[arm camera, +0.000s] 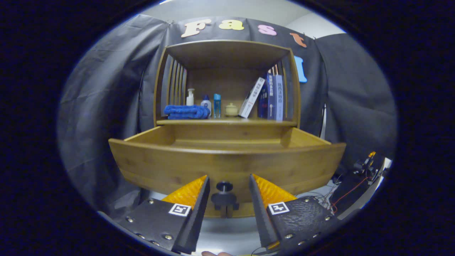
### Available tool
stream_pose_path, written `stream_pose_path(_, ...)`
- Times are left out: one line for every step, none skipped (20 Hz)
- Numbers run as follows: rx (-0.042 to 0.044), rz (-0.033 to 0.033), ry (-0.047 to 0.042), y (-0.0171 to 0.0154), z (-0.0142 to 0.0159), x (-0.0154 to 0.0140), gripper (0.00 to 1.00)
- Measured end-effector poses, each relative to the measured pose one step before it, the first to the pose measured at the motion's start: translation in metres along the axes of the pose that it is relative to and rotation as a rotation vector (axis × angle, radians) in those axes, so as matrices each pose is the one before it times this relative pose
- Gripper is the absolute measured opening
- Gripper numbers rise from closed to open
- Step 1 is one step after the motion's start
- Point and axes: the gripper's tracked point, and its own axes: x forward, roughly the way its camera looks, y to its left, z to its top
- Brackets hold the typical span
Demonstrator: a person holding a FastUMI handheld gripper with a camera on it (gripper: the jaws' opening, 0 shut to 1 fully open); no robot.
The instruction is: Pull open the drawer, take out the items inside it, and place them on the countertop above the cabinet.
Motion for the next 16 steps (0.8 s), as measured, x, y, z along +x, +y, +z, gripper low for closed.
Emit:
stream_pose_path(-0.01275,-0.01396,-0.01705,-0.00205,0.01208,0.00114,0.69)
stream_pose_path(-0.00973,-0.01268,-0.01313,-0.00321,0.01074,0.00442,0.73)
stream_pose_path(-0.00415,-0.01131,-0.01262,-0.00154,0.01138,0.00606,0.77)
stream_pose_path(-0.00618,-0.00661,0.00247,-0.00005,0.00618,0.00917,0.77)
stream_pose_path(-0.0109,-0.00885,0.02179,-0.00166,0.00235,0.00972,0.8)
stream_pose_path(-0.0231,-0.02004,0.02701,-0.00502,0.0012,0.01046,0.83)
stream_pose_path(-0.02034,-0.00369,0.03495,-0.00054,-0.00002,0.00983,0.86)
stream_pose_path(-0.01199,0.0112,0.0297,0.00434,0.00149,0.00955,0.88)
stream_pose_path(-0.00984,0.0241,0.03522,0.00478,-0.00059,0.01038,0.91)
stream_pose_path(0.00492,0.01828,0.0355,0.00204,-0.00024,0.00891,0.94)
stream_pose_path(0.03095,0.00801,0.02506,-0.0007,0.00072,0.00782,0.94)
stream_pose_path(0.0516,0.01861,0.01927,0.00128,0.00394,0.0106,0.94)
stream_pose_path(0.03349,0.00485,0.02454,0.00012,0.00013,0.00805,0.94)
stream_pose_path(0.02597,-0.00894,0.03881,-0.0044,-0.00358,0.00684,0.94)
stream_pose_path(0.0157,-0.00634,0.03909,-0.00164,-0.00426,0.00652,0.94)
stream_pose_path(0.01519,0.00456,0.04381,0.002,-0.00451,0.00705,0.94)
